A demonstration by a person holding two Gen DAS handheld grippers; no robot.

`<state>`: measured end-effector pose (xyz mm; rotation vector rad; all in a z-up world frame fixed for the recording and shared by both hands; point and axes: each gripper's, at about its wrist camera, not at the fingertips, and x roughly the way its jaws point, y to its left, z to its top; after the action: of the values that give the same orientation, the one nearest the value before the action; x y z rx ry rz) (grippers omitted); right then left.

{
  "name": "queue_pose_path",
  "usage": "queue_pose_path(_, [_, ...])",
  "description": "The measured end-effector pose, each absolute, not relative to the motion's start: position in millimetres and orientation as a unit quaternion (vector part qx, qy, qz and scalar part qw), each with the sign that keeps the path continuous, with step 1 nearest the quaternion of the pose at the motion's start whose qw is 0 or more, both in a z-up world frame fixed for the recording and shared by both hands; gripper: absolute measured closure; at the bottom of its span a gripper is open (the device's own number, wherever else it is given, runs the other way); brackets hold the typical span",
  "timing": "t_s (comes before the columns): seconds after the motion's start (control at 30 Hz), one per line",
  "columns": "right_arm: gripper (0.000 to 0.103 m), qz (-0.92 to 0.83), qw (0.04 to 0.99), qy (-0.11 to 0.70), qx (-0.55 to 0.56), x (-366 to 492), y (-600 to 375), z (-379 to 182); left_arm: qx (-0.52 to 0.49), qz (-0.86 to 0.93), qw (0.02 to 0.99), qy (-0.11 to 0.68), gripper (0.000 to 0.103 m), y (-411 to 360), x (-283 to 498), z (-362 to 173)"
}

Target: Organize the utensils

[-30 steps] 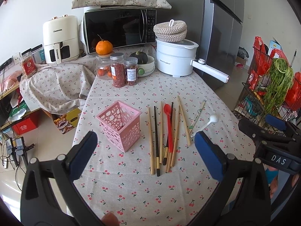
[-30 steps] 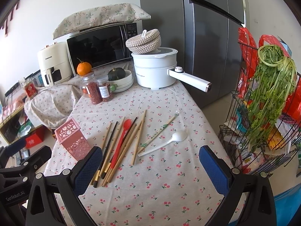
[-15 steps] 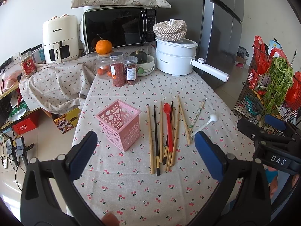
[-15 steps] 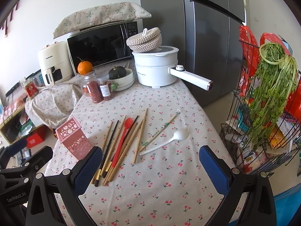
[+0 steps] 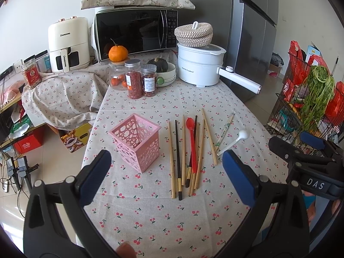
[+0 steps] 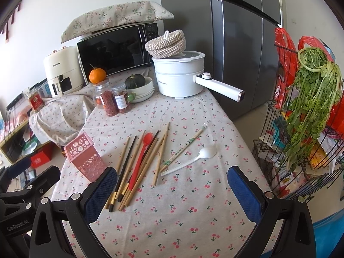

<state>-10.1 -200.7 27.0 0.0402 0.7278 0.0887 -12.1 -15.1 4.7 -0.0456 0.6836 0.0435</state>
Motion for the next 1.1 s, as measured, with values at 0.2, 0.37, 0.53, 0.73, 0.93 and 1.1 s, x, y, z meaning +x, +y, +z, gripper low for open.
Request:
queue_pose_path(0.2, [0.0,0.043,0.933,0.356,0.02,-10.8,-199.7,25.3,-0.019,0.02,0.942,0.335,0.001,-16.7,-12.8,5.1])
queue_pose_path(0.37, [0.0,0.043,0.933,0.356,0.02,-10.5,-200.0,25.5,-0.018,0.019,0.942,0.336,0.001,-16.6,-12.6,5.6])
queue_pose_path(0.53, [0.0,0.043,0.933,0.356,0.02,-10.1,-200.6,26.2,-0.014,0.018,0.943,0.333,0.001,-17.0,-12.4,7.9])
queue_pose_path(0.73, [0.0,0.032,0.936,0.349,0.024,-10.3,-207.2,28.8,-0.018,0.007,0.941,0.339,0.001,-16.4,-10.2,6.3])
queue_pose_path(0.93, [0.0,0.01,0.937,0.349,0.029,-4.7,-219.0,32.8,-0.05,-0.032,0.93,0.363,0.001,-16.8,-1.4,6.6])
queue_pose_path(1.1, [0.0,0.002,0.926,0.374,0.048,11.5,-233.0,30.8,-0.019,-0.054,0.927,0.372,0.0,-29.5,11.1,17.7])
